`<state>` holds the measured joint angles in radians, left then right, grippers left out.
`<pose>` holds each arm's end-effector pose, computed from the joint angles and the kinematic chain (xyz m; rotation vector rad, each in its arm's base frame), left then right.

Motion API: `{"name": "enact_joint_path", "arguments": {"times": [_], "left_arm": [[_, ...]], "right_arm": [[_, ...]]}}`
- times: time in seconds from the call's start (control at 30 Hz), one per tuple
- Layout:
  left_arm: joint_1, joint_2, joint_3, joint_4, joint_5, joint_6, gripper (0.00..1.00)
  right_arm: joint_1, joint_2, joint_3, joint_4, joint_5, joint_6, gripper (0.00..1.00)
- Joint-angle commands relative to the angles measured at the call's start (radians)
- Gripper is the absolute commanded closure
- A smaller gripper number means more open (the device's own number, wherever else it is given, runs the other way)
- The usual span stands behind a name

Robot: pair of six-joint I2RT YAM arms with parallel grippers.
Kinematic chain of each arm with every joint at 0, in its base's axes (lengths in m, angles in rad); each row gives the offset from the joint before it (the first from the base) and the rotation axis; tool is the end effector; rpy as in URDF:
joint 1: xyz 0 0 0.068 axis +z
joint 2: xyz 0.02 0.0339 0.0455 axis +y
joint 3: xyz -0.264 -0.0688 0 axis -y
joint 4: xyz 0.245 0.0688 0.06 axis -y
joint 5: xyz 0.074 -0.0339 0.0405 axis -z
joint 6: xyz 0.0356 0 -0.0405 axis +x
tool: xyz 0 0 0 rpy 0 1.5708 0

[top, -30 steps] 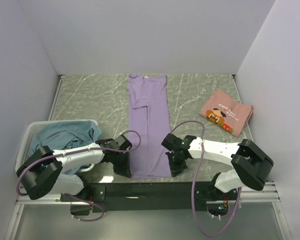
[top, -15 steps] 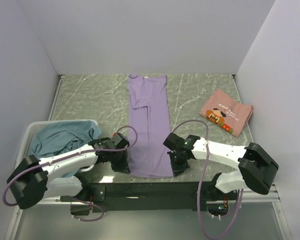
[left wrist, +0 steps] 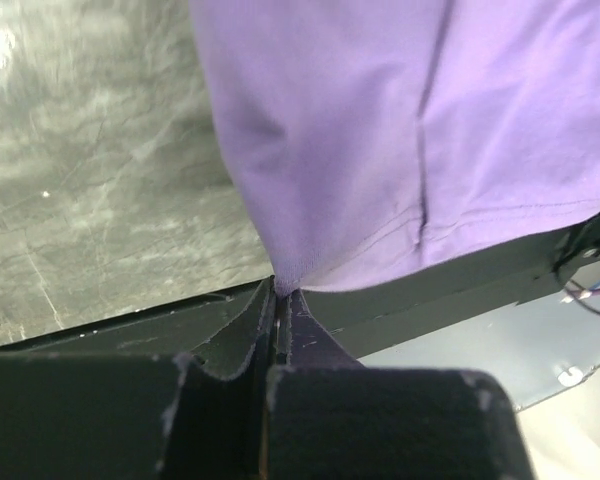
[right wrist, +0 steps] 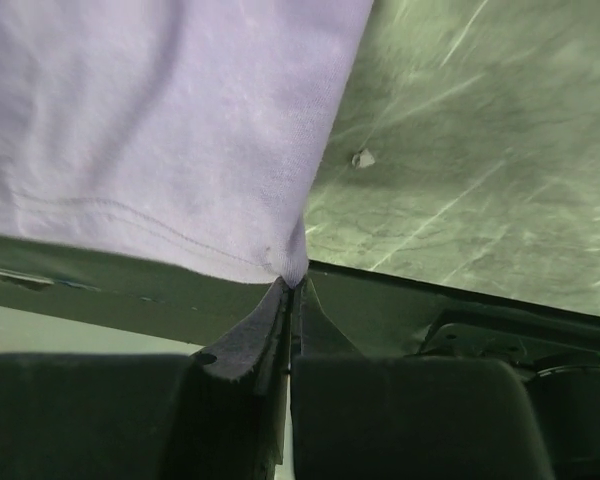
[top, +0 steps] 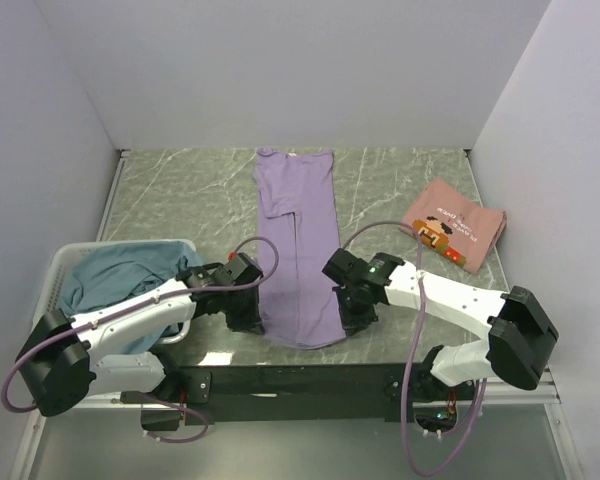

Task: Fold and stack the t-shirts
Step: Fold the tshirt

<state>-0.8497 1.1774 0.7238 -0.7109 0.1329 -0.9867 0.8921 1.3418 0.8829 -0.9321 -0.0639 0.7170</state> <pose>0.1341 -0.1597 0.2035 -0.1610 2.9353 -0.5999 0.1400 0.1773 0.2081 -0.2756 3.0390 0.2658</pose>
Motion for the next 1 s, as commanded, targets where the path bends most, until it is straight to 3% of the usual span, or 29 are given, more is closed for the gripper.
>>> {"name": "enact_joint_path", "arguments": {"times": [0.0, 0.63, 0.97], "left_arm": [[-0.002, 0.021, 0.080, -0.028, -0.050, 0.031, 1.00], [0.187, 0.267, 0.336, 0.014, -0.115, 0.233, 1.00], [0.320, 0.445, 0.512, 0.062, -0.098, 0.327, 1.00]], "right_arm": [[-0.044, -0.033, 0.085, -0.059, 0.062, -0.001, 1.00], [-0.268, 0.186, 0.386, -0.005, 0.148, -0.123, 1.00], [-0.375, 0.428, 0.663, 0.009, 0.162, -0.203, 1.00]]}}
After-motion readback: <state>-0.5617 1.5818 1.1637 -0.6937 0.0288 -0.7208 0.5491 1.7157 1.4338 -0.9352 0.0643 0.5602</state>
